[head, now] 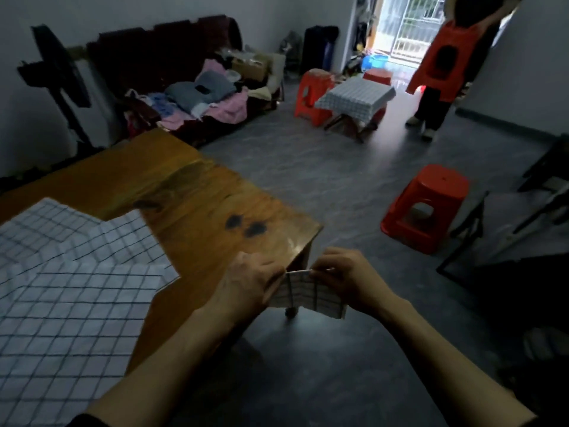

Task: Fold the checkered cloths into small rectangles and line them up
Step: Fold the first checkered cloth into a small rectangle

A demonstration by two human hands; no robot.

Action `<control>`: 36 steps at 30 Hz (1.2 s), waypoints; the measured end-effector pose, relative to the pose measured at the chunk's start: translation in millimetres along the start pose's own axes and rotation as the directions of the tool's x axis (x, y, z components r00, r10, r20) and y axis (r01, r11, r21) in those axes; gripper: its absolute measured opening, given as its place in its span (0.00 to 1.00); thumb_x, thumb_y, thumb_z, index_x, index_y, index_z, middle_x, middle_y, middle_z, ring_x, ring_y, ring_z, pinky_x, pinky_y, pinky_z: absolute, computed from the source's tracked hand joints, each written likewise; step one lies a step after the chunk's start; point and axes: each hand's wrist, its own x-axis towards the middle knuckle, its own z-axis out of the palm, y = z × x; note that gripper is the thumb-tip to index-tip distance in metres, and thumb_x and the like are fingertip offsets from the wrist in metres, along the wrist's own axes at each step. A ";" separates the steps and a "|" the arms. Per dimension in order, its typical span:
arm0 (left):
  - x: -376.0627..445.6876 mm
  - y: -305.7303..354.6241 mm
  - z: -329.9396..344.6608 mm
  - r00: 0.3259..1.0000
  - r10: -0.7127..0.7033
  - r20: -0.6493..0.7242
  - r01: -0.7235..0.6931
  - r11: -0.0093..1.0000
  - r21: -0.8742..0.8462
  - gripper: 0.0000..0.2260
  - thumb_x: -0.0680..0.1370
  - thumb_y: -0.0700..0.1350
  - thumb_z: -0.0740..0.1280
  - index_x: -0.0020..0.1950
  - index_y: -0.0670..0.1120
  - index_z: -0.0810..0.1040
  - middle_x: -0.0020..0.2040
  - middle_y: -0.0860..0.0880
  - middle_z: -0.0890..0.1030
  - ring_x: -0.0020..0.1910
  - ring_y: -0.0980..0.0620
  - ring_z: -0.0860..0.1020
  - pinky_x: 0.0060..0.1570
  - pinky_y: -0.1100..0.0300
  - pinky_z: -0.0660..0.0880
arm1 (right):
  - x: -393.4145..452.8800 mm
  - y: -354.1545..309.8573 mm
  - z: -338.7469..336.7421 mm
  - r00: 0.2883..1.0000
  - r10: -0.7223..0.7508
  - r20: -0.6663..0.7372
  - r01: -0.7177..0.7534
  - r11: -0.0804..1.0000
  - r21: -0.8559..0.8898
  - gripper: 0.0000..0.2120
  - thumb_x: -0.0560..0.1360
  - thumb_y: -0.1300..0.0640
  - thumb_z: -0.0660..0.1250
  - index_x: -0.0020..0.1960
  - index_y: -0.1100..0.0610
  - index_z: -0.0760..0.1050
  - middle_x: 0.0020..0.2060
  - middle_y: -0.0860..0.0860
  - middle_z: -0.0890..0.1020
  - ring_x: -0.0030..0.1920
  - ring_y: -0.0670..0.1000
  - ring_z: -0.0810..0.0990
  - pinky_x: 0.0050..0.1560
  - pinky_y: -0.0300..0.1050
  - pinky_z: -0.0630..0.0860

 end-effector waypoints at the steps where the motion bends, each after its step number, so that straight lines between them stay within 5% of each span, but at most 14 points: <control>1: 11.0 13.1 6.9 1.000 0.011 0.005 -0.011 1.000 -0.007 0.12 0.77 0.54 0.55 0.44 0.53 0.77 0.39 0.56 0.74 0.37 0.55 0.70 0.42 0.54 0.69 | -12.2 15.1 -11.4 1.000 0.020 -0.011 -0.020 1.000 0.001 0.05 0.74 0.56 0.71 0.41 0.56 0.81 0.37 0.48 0.79 0.36 0.47 0.76 0.35 0.48 0.76; 5: 51.3 54.9 31.5 0.997 0.051 0.052 -0.053 0.998 0.032 0.11 0.78 0.54 0.57 0.46 0.54 0.78 0.41 0.55 0.77 0.39 0.54 0.74 0.41 0.55 0.69 | -55.3 71.1 -49.7 0.995 0.095 -0.026 -0.095 0.995 0.011 0.04 0.75 0.56 0.70 0.42 0.54 0.81 0.37 0.47 0.78 0.36 0.45 0.75 0.36 0.47 0.76; 11: 101.1 89.1 53.0 1.000 0.003 -0.005 -0.003 1.000 0.016 0.04 0.77 0.49 0.64 0.48 0.52 0.78 0.42 0.54 0.76 0.37 0.55 0.72 0.39 0.58 0.70 | -73.6 126.9 -91.7 0.982 0.157 -0.107 -0.153 0.987 0.043 0.03 0.74 0.57 0.72 0.41 0.52 0.81 0.36 0.39 0.75 0.36 0.36 0.74 0.39 0.28 0.67; 22: 243.8 45.2 83.8 0.999 0.001 -0.053 -0.010 0.986 -0.169 0.04 0.71 0.48 0.64 0.43 0.54 0.70 0.40 0.56 0.74 0.38 0.53 0.74 0.39 0.55 0.72 | 0.2 218.6 -132.4 0.948 0.262 -0.180 -0.266 0.964 0.005 0.12 0.73 0.63 0.70 0.42 0.47 0.71 0.37 0.40 0.73 0.40 0.40 0.73 0.40 0.30 0.66; 30: 342.7 -2.3 93.5 0.993 -0.070 -0.092 0.037 0.948 -0.316 0.02 0.72 0.50 0.61 0.43 0.53 0.71 0.40 0.56 0.73 0.40 0.54 0.73 0.42 0.51 0.75 | 94.8 271.2 -169.9 0.956 0.240 -0.171 -0.259 0.961 -0.100 0.08 0.72 0.62 0.71 0.43 0.52 0.74 0.38 0.43 0.75 0.39 0.43 0.74 0.39 0.38 0.71; 36: 387.2 -44.1 96.6 0.983 -0.132 -0.130 0.083 0.942 -0.324 0.00 0.72 0.48 0.60 0.42 0.53 0.70 0.39 0.55 0.73 0.38 0.54 0.72 0.39 0.53 0.73 | 163.0 314.8 -166.1 0.969 0.207 -0.134 -0.217 0.974 -0.064 0.08 0.73 0.63 0.70 0.44 0.52 0.75 0.38 0.44 0.75 0.39 0.42 0.74 0.39 0.34 0.69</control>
